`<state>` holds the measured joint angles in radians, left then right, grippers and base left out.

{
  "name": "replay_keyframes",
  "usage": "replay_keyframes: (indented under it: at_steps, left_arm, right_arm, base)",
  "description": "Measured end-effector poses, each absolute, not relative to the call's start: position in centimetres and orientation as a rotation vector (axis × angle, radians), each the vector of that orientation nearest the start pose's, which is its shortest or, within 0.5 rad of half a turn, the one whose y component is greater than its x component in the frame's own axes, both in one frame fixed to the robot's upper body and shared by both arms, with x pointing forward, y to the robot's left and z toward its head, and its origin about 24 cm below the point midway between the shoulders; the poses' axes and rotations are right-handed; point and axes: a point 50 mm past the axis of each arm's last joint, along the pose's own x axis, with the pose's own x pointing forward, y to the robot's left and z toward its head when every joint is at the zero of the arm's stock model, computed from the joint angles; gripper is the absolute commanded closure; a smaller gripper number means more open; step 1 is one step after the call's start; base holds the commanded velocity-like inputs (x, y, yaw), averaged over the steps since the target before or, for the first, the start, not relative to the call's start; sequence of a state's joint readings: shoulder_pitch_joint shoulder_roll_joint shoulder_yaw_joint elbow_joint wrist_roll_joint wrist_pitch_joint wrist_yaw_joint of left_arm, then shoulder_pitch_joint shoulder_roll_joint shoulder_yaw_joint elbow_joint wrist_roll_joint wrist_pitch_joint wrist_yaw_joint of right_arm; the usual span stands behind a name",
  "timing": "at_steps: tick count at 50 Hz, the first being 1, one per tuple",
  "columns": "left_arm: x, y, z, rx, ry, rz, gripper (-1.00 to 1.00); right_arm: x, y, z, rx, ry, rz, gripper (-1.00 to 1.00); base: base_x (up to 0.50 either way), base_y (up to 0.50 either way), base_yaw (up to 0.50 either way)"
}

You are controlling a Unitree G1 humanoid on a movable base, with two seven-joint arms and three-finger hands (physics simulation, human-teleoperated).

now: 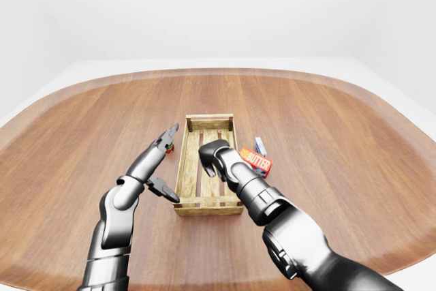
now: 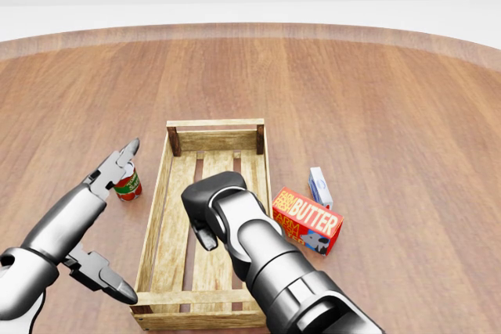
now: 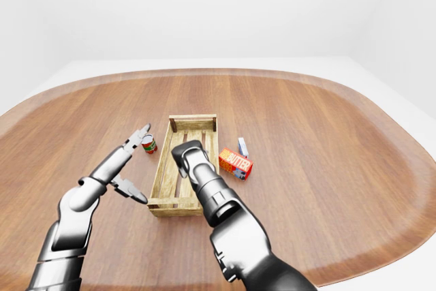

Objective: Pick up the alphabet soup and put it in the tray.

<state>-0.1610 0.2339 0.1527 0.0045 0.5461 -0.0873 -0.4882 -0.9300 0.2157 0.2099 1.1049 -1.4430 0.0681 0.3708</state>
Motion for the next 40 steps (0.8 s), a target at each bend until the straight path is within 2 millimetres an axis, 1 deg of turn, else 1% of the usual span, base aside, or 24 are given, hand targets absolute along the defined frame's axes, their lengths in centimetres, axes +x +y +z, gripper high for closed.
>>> replay_keyframes:
  at_steps: [21,40]
  left_arm:
    - [27.9,20.0,8.0,0.796,-0.002,-0.315,-1.00]
    - [27.8,20.3,7.7,0.789,0.011,-0.306,-1.00]
  right_arm:
    - [35.3,1.8,5.8,-1.667,0.173,0.832,1.00]
    - [34.6,2.5,4.9,-1.677,0.171,0.862,1.00]
  base:
    - [0.00,0.00,0.00]
    - [0.00,0.00,0.00]
